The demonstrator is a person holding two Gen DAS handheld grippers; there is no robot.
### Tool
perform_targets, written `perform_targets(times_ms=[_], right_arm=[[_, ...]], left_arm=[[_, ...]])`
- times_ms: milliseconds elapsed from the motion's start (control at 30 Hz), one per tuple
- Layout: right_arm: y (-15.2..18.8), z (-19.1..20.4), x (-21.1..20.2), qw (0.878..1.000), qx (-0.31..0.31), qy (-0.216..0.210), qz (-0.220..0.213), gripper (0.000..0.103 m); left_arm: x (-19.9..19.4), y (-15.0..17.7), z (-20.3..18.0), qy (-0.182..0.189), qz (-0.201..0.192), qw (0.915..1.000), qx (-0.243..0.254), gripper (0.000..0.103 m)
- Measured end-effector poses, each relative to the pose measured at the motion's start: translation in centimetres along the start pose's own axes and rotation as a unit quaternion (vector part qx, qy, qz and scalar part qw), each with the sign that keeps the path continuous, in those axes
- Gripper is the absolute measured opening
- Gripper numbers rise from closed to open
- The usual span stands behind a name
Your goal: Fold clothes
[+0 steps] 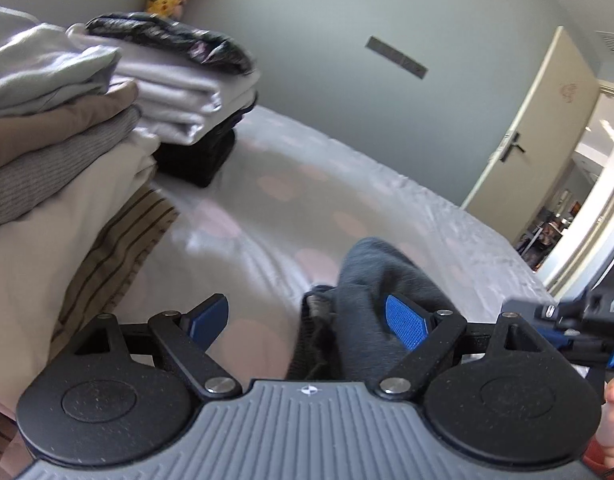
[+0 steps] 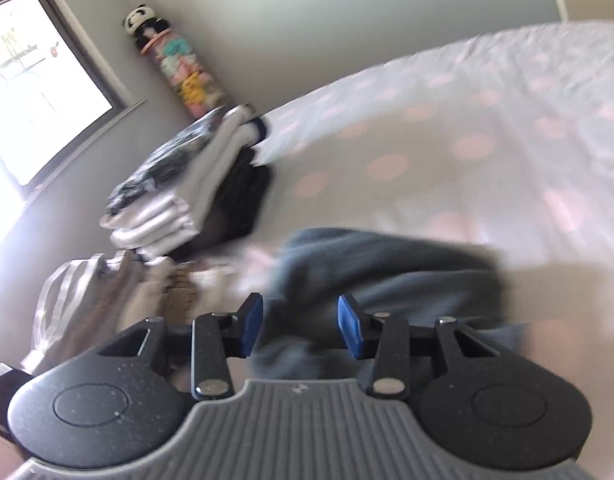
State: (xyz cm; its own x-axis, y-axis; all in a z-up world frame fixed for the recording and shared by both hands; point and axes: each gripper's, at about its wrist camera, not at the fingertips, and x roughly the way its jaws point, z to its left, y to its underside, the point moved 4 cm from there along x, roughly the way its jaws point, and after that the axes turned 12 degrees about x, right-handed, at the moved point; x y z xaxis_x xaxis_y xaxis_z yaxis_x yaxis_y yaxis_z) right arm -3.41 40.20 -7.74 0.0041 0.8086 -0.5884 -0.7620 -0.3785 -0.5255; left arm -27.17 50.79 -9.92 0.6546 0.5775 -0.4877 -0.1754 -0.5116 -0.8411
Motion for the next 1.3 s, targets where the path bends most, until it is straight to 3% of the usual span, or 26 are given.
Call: perform_targets(times_ms=[200, 300, 400, 500, 633, 733, 767, 800, 867, 933, 1033, 1133, 1300], right_arm=[[-0.1, -6.9, -2.3, 0.998, 0.023, 0.060, -0.024, 0.046], [0.3, -8.5, -1.8, 0.997, 0.065, 0.050, -0.013, 0.045], [1.5, -8.0, -1.9, 0.998, 0.062, 0.020, 0.003, 0.009], [3.2, -6.8, -2.4, 0.999, 0.037, -0.003, 0.014, 0.007], [5.1, -7.1, -3.4, 0.999, 0.029, -0.003, 0.021, 0.005], [6.3, -7.7, -4.0, 0.999, 0.033, -0.005, 0.028, 0.004], [6.8, -7.9, -4.2, 0.999, 0.034, -0.006, 0.032, 0.003], [7.3, -8.0, -4.4, 0.999, 0.034, -0.007, 0.036, 0.002], [8.3, -8.4, -4.8, 0.998, 0.033, -0.007, 0.044, 0.002], [9.3, -8.7, -5.2, 0.998, 0.027, -0.006, 0.049, 0.002], [10.5, -9.3, -6.0, 0.998, 0.019, -0.003, 0.052, 0.003], [11.0, -10.3, -6.9, 0.999, 0.026, 0.006, 0.046, 0.005], [10.7, -11.5, -8.4, 0.998, 0.052, 0.018, 0.024, 0.006]], left_arm=[[-0.2, 0.8, -2.0, 0.040, 0.007, 0.9990, 0.016, 0.102], [-0.2, 1.7, -2.8, 0.065, 0.022, 0.9975, 0.019, 0.102], [-0.5, 2.4, -4.3, 0.101, 0.040, 0.9933, 0.039, 0.102], [-0.9, 3.4, -6.4, 0.115, 0.064, 0.9868, 0.094, 0.102], [-0.5, 5.0, -8.8, 0.106, 0.102, 0.9752, 0.165, 0.102], [0.8, 6.1, -8.8, 0.061, 0.147, 0.9699, 0.184, 0.101], [1.3, 6.4, -8.5, 0.041, 0.163, 0.9683, 0.185, 0.094], [1.7, 6.5, -7.9, 0.024, 0.174, 0.9686, 0.176, 0.087], [2.1, 6.5, -6.1, 0.000, 0.187, 0.9724, 0.140, 0.051], [1.9, 6.5, -4.2, -0.014, 0.187, 0.9785, 0.087, 0.037], [1.6, 6.5, -1.3, -0.037, 0.186, 0.9819, 0.007, 0.030], [1.5, 6.6, 1.3, -0.058, 0.186, 0.9787, -0.065, 0.030], [1.1, 6.7, 1.4, -0.072, 0.186, 0.9767, -0.078, 0.034]])
